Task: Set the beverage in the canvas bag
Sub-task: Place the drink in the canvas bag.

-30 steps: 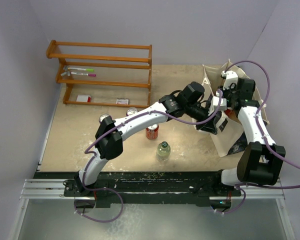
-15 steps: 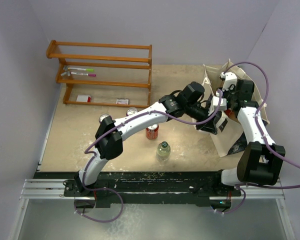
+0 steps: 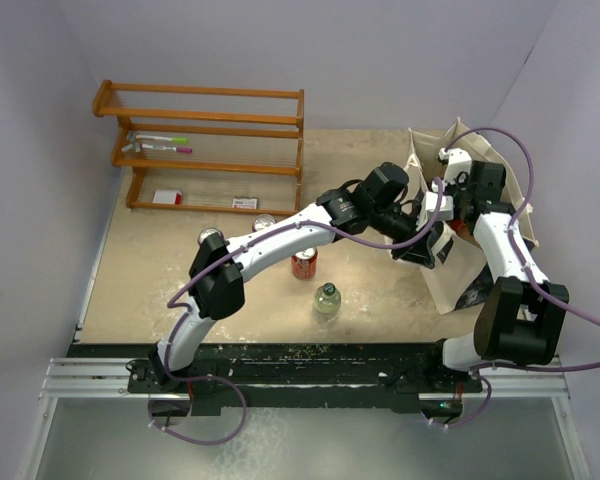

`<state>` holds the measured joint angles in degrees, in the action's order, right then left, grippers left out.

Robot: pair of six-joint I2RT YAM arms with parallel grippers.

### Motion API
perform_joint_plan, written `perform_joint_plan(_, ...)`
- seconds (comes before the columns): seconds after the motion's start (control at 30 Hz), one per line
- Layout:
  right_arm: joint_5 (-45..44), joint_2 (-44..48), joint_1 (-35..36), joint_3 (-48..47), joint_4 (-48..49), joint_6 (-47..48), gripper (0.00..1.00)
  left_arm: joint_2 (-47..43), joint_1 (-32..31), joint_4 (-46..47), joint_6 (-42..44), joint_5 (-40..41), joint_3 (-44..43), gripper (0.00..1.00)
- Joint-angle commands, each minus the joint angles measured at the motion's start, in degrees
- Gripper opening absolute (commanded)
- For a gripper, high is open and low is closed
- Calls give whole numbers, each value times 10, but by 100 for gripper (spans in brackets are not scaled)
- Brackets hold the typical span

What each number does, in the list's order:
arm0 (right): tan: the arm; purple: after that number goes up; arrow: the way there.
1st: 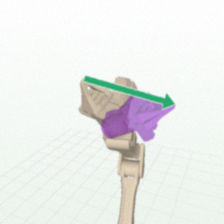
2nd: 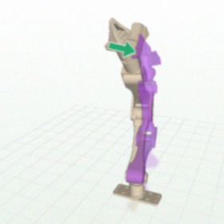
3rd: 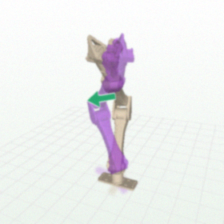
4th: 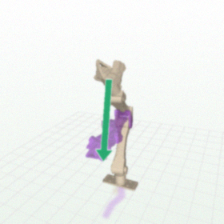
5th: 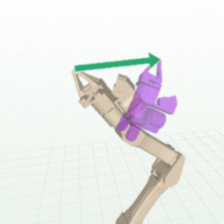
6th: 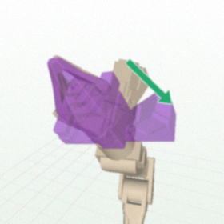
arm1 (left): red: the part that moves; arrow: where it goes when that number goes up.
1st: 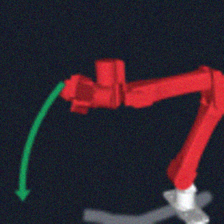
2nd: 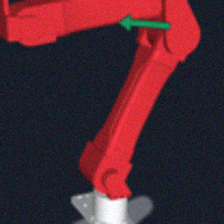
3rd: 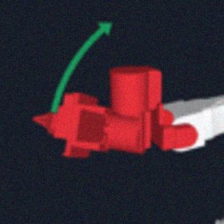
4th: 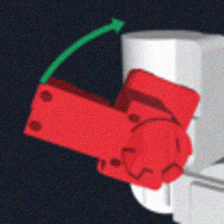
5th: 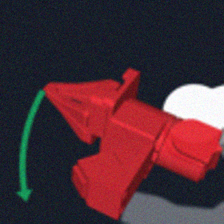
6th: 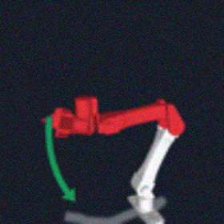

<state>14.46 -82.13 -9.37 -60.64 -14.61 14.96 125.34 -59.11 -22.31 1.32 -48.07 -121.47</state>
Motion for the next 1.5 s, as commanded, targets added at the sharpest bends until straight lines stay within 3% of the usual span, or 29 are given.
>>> perform_joint_plan(0.0, 7, 14, 4, -29, -16, 4, 61, -44, -1, 4, 12, -29, -3, 0)
perform_joint_plan(0.23, 3, 25, 3, -58, -37, 6, 68, -44, -1, 4, 13, -28, -3, 0)
perform_joint_plan(1.47, -34, 121, 3, -284, -200, -35, 70, -60, -2, -13, 13, -26, -29, 0)
